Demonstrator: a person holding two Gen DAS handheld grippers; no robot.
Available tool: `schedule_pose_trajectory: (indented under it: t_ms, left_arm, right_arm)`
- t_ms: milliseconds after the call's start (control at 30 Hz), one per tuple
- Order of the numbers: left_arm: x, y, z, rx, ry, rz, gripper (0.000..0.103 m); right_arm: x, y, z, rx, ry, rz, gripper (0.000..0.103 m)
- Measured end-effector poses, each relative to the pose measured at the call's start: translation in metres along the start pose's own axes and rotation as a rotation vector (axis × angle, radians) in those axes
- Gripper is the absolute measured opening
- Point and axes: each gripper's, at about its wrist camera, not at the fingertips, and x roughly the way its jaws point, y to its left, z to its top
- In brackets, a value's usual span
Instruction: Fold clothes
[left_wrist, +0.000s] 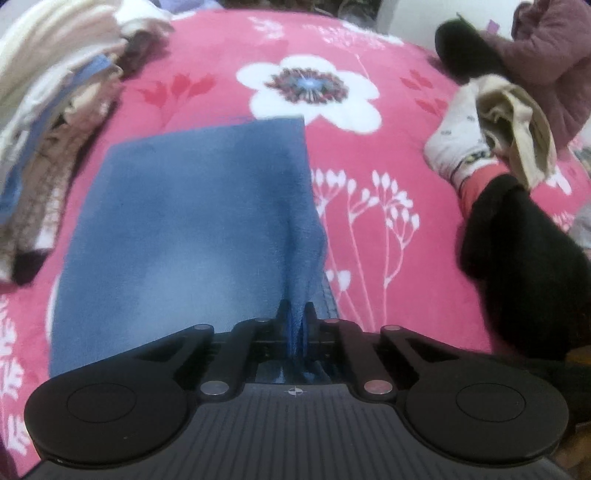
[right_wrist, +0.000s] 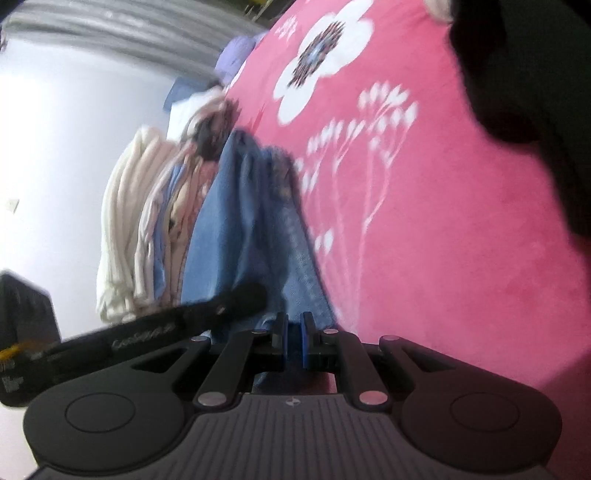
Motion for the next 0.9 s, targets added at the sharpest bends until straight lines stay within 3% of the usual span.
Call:
schedule_pose_trajectory:
  t_ms: [100,233,367,633,733,900]
  left_arm:
    - [-0.016,-0.001,0.001,0.007,-0.035,0.0,0.003]
    - [-0.025,0.002,0.0,-0.005,-0.053,-0.007,0.003]
    - [-0.033,0.009,-0.008,-0.033,-0.104,-0.053,0.003]
    - [-0.035,0.023,-0.02,-0.088,-0.155,-0.159,0.003]
    - [-0.035,0.028,-0.019,-0.103,-0.162,-0.189,0.003]
    - [-0.005,0.03,-0.016,-0.149,-0.14,-0.244,0.005]
  right_arm:
    - [-0.01,-0.007,-0.001,0.03,-0.016,-0.004,0.008]
    - [-0.008,-0.005,-0.007,0.027,0.04,0.056,0.007]
    - [-0.008,0.011,-0.008,-0.043,-0.013,0.127,0.007]
    - [0.029,0.027,-0.014,-0.133,0.052,0.094,0.006]
    - [0.022,0.013,-0.01,-0.044,0.033,0.128,0.005]
    - [0.044,-0.001,-0.013,0.109,0.102,0.181,0.002]
